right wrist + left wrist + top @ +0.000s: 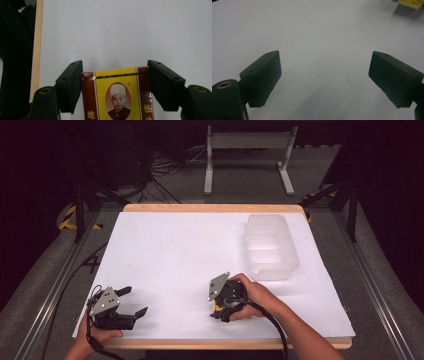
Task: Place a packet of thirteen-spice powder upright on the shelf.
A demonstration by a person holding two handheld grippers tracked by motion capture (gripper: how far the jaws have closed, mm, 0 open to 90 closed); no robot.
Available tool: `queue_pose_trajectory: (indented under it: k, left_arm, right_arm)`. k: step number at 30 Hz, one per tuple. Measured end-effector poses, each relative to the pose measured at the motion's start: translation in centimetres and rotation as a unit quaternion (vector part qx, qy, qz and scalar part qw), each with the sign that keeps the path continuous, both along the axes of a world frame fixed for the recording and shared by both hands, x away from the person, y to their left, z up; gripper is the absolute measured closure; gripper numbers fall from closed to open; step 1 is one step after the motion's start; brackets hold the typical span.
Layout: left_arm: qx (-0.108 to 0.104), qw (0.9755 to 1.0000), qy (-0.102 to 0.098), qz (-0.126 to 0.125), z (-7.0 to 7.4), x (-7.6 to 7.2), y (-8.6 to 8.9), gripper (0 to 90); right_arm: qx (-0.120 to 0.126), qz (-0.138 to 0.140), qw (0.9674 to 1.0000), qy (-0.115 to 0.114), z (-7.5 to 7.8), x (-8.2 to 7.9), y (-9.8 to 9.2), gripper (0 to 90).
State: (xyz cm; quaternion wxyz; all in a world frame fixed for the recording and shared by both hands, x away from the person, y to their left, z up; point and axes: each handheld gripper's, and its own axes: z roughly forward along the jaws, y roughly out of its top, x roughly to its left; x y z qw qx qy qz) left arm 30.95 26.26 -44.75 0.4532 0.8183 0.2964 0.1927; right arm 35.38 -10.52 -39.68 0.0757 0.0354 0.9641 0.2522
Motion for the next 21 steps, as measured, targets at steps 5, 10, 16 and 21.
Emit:
queue_pose_trajectory:
  k: [5, 10, 16, 21]
  left_arm:
    - [0.0, 1.0, 0.001, 0.0, 0.0, 0.0, -0.1, 11.9]
    - [-0.001, 1.0, 0.001, 0.0, 0.0, 0.0, -0.1, 11.7]
    - [-0.005, 1.0, 0.002, 0.001, 0.0, 0.0, 0.0, 11.7]
    - [-0.006, 1.0, 0.004, -0.001, 0.0, 0.0, 0.0, 11.5]
  right_arm:
    - [0.053, -0.03, 0.998, -0.014, 1.6, -0.1, -1.8, 32.1]
    - [0.099, -0.059, 0.9929, -0.028, 3.3, -0.1, -3.3, 32.5]
    - [0.137, -0.085, 0.9855, -0.052, 4.4, 0.3, -3.8, 32.8]
    - [0.162, -0.118, 0.9768, -0.076, 5.5, 1.0, -3.7, 32.9]
